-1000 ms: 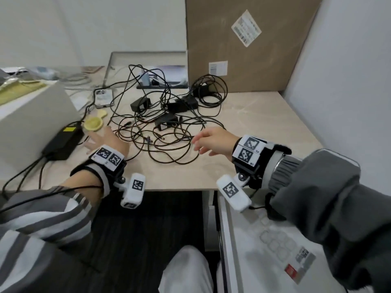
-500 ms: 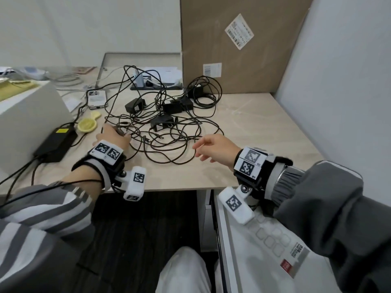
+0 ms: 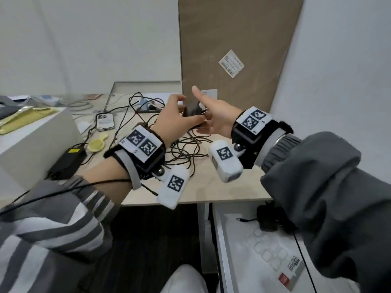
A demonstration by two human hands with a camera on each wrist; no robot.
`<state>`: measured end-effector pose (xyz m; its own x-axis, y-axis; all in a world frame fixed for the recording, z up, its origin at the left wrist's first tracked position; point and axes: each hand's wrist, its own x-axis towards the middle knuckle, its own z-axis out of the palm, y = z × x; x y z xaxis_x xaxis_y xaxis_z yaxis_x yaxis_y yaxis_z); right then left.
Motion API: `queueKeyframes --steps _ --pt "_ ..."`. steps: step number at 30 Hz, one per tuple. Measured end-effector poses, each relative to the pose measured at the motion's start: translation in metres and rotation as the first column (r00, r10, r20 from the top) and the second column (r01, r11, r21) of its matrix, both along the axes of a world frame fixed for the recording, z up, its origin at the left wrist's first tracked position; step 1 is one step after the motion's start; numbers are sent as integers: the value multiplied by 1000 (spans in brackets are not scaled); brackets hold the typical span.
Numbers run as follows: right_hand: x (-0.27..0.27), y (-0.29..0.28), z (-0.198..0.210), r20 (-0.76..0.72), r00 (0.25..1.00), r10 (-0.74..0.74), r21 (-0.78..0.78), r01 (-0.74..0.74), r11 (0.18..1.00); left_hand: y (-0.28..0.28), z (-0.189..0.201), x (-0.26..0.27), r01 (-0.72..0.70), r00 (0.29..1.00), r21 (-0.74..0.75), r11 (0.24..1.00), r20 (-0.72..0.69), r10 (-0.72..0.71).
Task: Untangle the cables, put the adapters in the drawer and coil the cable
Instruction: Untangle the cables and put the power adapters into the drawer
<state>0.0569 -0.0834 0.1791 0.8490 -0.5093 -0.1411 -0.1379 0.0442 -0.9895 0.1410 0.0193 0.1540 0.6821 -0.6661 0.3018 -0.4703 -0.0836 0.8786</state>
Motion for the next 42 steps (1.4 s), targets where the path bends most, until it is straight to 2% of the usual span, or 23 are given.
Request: queueKeyframes --steps 2,4,6,9,11,13,15,17,20,23,25,27,34,39,42 --pt "-3 -4 -2 33 999 -36 10 36 999 -5 -4 -12 43 997 1 999 68 -43" --pt "-9 -11 -5 45 989 -141 -50 143 988 -11 -8 -21 139 989 13 990 40 -140" --pt "-22 -20 -8 37 984 -175 -118 178 977 -16 -12 -25 210 978 23 977 5 -210" --pt "-52 -32 -6 -34 995 -92 -283 78 956 -26 -23 -18 131 980 79 988 139 -141" --pt "-75 -39 -3 -83 996 -27 -363 -5 932 -36 -32 -10 128 951 228 965 248 -185" --pt "-96 -45 2 -138 990 0 -420 -58 906 -50 -43 -6 121 930 386 915 277 -240" --pt "-114 -56 5 -128 990 -56 -439 -6 898 -62 -55 -4 65 936 423 904 289 -202" --pt "-130 -74 10 -36 982 -188 -408 158 899 -72 -65 1 6 951 432 902 277 -139" --pt "-156 -105 18 142 891 -431 -299 453 840 -78 -77 11 -32 955 465 885 274 -109" --pt "-175 -127 23 264 763 -590 -175 640 748 -82 -93 17 -25 936 517 856 313 -162" --pt "-185 -137 27 331 650 -685 -86 743 663 -83 -106 24 -68 940 561 825 313 -135" --pt "-195 -146 33 382 546 -746 -19 811 584 -84 -117 30 -104 953 592 799 290 -91" --pt "-208 -156 32 486 332 -808 61 910 411 -84 -124 53 -186 950 501 845 311 24" --pt "-211 -160 26 516 262 -815 75 935 348 -78 -120 87 -225 947 570 790 318 40" --pt "-210 -162 17 487 287 -825 61 931 359 -81 -114 89 -234 951 670 704 310 20"
